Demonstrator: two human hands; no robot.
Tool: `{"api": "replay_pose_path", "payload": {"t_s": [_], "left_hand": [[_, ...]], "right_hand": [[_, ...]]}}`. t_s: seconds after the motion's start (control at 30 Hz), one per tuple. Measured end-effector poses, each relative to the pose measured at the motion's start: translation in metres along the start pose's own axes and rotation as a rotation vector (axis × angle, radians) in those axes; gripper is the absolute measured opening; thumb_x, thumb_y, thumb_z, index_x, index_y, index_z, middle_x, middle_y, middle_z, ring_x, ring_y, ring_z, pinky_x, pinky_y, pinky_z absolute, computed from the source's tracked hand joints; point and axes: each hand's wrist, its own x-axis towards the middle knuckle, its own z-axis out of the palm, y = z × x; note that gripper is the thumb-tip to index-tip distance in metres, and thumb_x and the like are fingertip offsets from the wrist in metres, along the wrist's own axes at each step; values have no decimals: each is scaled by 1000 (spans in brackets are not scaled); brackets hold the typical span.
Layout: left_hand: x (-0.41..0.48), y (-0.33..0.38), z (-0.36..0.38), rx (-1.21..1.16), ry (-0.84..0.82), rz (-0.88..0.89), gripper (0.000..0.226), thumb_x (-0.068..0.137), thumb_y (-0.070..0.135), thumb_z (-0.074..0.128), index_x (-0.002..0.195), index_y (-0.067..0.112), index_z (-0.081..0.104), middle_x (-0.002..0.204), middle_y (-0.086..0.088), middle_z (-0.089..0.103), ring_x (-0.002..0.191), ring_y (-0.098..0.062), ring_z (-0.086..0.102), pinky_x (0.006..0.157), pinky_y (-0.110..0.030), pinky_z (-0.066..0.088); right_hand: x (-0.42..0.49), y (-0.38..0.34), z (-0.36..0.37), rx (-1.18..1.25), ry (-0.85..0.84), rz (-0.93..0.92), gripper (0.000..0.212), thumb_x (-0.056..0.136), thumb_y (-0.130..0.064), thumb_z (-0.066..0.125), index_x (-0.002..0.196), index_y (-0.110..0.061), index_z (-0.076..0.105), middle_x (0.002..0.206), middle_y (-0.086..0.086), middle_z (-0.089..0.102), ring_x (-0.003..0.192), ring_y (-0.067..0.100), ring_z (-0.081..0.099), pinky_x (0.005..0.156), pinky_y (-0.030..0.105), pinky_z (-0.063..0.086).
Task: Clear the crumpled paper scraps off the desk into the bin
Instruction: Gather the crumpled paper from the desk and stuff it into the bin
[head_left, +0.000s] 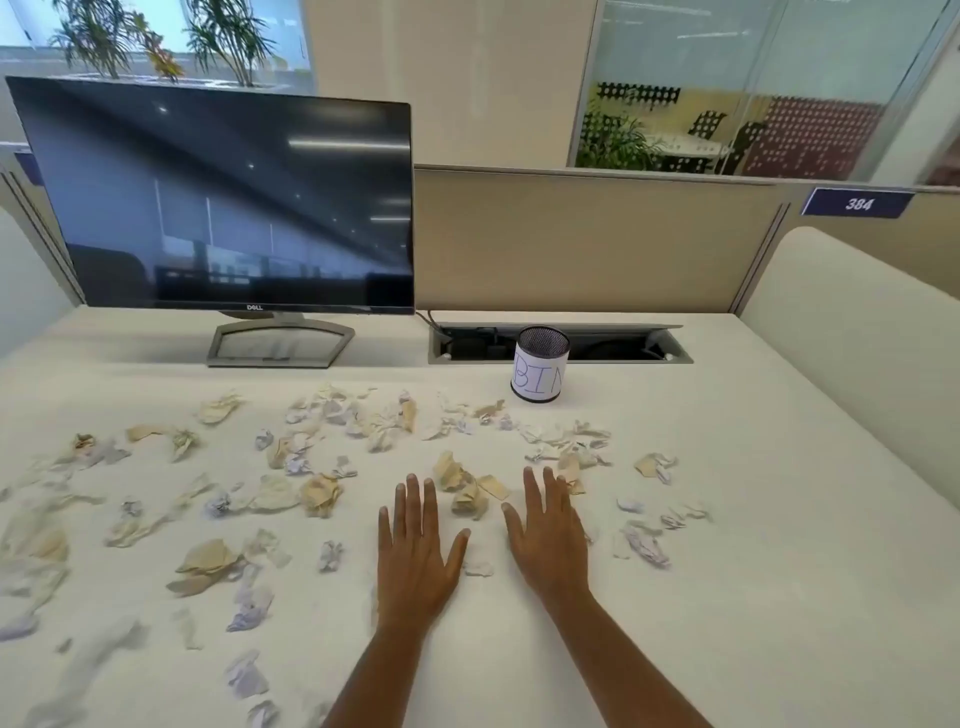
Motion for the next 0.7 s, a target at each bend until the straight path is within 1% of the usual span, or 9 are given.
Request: {"api": "replay_pose_path", "payload": {"t_s": [0.07,0.17,0.23,0.27,0.37,0.47,0.53,0.6,0.7], "left_hand": [[1,2,-4,-20,-35,-31,88,94,51,-7,123,1,58,129,-21,59,116,-35,59,102,-43,43],[1,0,1,2,-45,-57,88,94,51,-6,119,0,62,125,-22,61,110,-36,63,81,-51,54],[4,-3,7,-16,-23,-59,90,93,53,-8,122,0,59,129,-24,57,113,-39,61,84,-52,52],[5,-3,7,-48,-38,-54,95,89,58,-12,129,1,53,135,-25,51,120,-39,55,92,-52,49],[14,-12,19,-108,0,-84,120,59,73,-35,147,10,16,156,-17,14,145,-29,20,118,-39,19],[19,-15,23,-119,43,-133,123,53,74,-38,149,13,10,158,-14,11,146,-25,16,120,-35,14],[22,-15,23,-105,38,-141,112,64,74,-28,148,13,12,157,-13,15,146,-23,16,120,-35,13],[25,-15,23,-102,18,-146,89,77,63,-8,149,14,10,158,-10,13,147,-20,13,120,-33,10],[30,-17,22,-157,-10,-143,68,90,49,18,148,15,16,158,-7,13,147,-18,11,121,-33,6]], "right_hand": [[-3,4,3,34,-25,7,71,96,-47,9,114,-8,66,112,18,69,101,33,68,74,41,59],[-5,9,11,31,-32,3,56,92,-45,31,119,-7,62,118,21,65,108,37,64,85,48,55],[-4,11,11,64,-42,-12,56,91,-44,33,118,-5,63,118,22,65,109,39,62,87,51,53],[-5,10,7,80,-108,10,63,93,-47,25,114,-5,66,113,22,68,105,39,65,83,51,54],[-4,10,5,92,-92,-12,89,93,-53,-4,107,-6,70,109,22,70,101,39,67,80,51,55],[2,14,12,126,-157,-31,111,70,-71,-23,138,-11,42,145,19,40,137,36,34,114,46,27],[6,18,14,103,-217,-28,93,76,-71,-11,147,-20,20,156,10,18,146,25,13,119,38,11],[10,20,11,101,-292,-40,69,91,-61,23,148,-22,13,158,7,11,146,22,7,120,36,8],[18,24,7,101,-416,-105,74,90,-53,44,148,-23,10,158,7,6,146,22,4,118,35,15]]}}
